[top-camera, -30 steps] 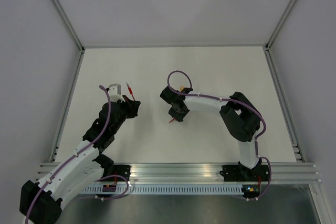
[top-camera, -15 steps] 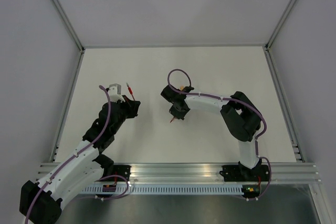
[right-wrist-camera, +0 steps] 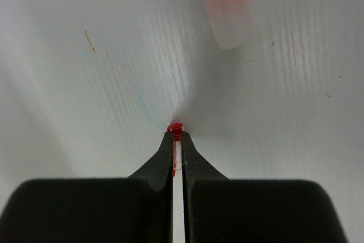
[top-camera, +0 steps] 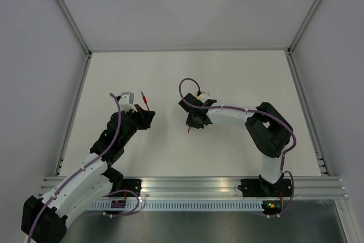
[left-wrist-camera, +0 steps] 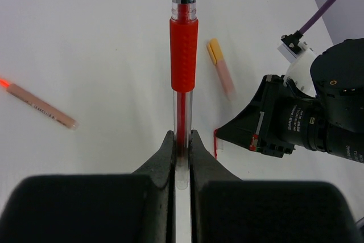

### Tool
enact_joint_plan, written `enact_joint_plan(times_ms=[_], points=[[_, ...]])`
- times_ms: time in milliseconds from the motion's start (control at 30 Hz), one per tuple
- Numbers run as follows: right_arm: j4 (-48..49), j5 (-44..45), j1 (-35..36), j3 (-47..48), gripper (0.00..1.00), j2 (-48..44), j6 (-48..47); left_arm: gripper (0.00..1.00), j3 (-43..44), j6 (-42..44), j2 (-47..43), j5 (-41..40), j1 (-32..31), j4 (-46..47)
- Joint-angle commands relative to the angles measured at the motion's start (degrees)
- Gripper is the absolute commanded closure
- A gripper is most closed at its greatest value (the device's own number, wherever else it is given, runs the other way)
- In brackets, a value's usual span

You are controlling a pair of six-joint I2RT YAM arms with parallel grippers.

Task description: Insert the pens into the pen caps

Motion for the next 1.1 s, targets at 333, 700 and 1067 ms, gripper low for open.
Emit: enact_joint_plan(times_ms=[333,700,1067], points=[[18.2,-0.3,-0.2,-11.0,1.00,-23.2,-28.7,0.98,-3.7,1.8,-0.3,25.5,0.0,17.9],[34.6,-7.0,-0.2,-15.5,1.00,-43.8,-33.4,0.98,-7.2,-4.6,2.7,45.6,-0.1,36.2],[52.3,-16.0,1.3,-18.1,1.00,-45.2,-31.9,0.98,-8.3,-8.9,4.4,51.8,-0.2,43.9]])
